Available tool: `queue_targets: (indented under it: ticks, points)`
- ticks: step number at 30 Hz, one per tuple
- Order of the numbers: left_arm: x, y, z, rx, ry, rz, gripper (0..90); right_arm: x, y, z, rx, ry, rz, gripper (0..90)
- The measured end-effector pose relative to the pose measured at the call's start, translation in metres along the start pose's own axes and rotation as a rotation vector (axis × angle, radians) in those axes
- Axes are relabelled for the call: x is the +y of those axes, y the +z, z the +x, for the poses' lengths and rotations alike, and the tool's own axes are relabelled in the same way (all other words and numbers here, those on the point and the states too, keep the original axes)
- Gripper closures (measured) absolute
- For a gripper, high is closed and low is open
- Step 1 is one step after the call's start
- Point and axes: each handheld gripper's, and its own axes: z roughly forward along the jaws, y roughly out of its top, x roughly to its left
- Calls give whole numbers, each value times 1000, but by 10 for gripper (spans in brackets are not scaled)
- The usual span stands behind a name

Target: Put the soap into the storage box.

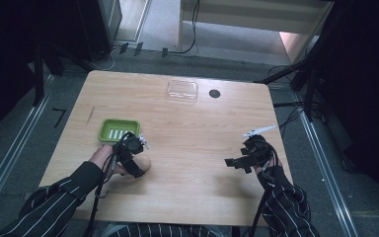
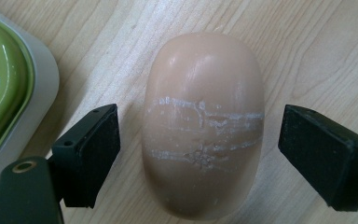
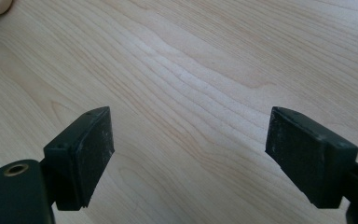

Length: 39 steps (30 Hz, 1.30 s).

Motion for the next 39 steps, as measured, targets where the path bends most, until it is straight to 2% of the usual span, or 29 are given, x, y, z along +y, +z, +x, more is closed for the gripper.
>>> queue_targets:
  ticks: [3, 11, 20, 21, 35, 39]
  points:
    - [0, 1, 0, -3, -6, -4, 143, 0, 0, 0, 2, -4, -2, 160]
    - [0, 4, 0, -5, 2, 26, 157, 0, 0, 0, 0, -2, -2, 160]
    - [0, 7, -2, 9, 11, 31, 173, 0, -1, 0, 1, -5, -7, 160]
    - [0, 7, -2, 7, 10, 28, 226, 0, -1, 0, 2, -6, -7, 160]
    - [0, 8, -3, 16, 12, 37, 277, 0, -1, 0, 2, -6, -7, 160]
    - [0, 7, -3, 15, 14, 34, 315, 0, -1, 0, 2, -6, -8, 160]
